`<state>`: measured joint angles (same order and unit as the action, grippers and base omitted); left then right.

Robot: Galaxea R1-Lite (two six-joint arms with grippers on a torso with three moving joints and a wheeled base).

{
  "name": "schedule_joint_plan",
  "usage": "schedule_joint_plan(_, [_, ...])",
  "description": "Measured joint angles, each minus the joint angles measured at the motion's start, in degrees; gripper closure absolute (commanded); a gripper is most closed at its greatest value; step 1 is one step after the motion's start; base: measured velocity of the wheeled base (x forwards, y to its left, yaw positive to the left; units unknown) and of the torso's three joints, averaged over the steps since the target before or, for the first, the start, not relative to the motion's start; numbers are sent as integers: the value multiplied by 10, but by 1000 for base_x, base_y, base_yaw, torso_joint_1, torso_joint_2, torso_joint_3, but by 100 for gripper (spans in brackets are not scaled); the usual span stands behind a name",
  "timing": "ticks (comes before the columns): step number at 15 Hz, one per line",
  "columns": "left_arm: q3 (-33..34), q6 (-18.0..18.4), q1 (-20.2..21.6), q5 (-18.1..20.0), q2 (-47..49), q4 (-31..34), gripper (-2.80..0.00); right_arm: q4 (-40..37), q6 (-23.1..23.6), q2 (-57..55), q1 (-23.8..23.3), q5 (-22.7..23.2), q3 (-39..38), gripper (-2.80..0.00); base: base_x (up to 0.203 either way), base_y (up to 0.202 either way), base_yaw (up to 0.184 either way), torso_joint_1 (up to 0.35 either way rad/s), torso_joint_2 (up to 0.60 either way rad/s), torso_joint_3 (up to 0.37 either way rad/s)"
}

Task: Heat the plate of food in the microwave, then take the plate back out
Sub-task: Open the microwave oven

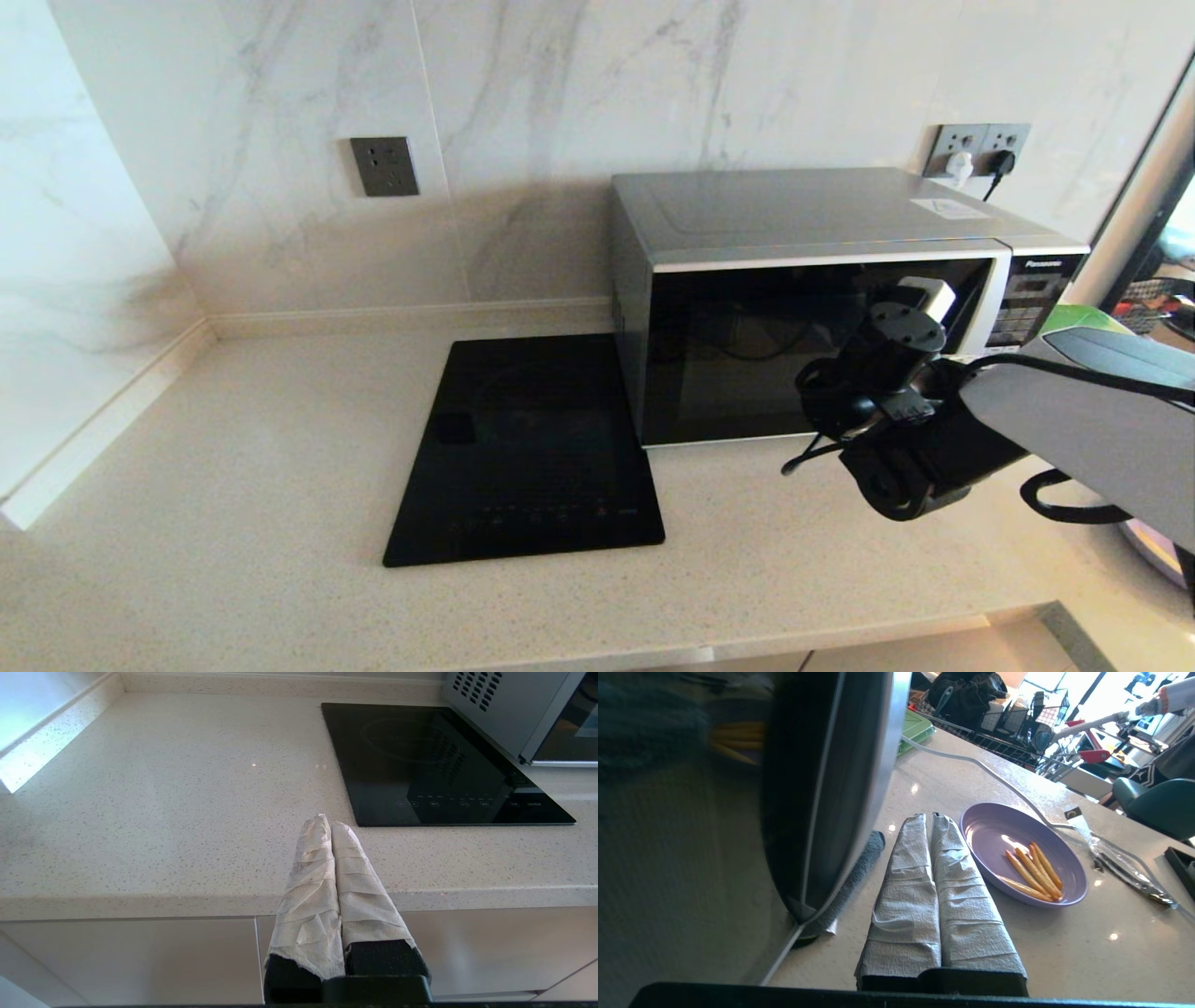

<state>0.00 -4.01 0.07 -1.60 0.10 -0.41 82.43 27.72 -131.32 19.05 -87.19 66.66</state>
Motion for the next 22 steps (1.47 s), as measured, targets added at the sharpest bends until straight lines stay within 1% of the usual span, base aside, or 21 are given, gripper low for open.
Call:
schedule_joint_plan(1, [0, 0, 0, 0, 0, 0, 0, 0, 0, 5, 4, 0, -10, 0, 0, 0, 0, 0, 0, 0])
schedule_joint_plan(2, [0, 0, 0, 0, 0, 0, 0, 0, 0, 9, 7, 0, -17, -244, 0, 0, 0, 0, 0, 0])
schedule_joint_plan(3, [0, 0, 0, 0, 0, 0, 0, 1, 0, 12, 9, 0, -22, -280, 0, 0, 0, 0, 0, 0])
schedule_joint_plan(14, [0, 0, 0, 1, 0, 0, 0, 2, 1, 8, 7, 0, -17, -280, 0, 0, 0, 0, 0, 0])
schedule_joint_plan(22, [0, 0, 0, 0, 0, 0, 0, -5, 5, -29, -27, 0, 20, -280, 0, 0, 0, 0, 0, 0])
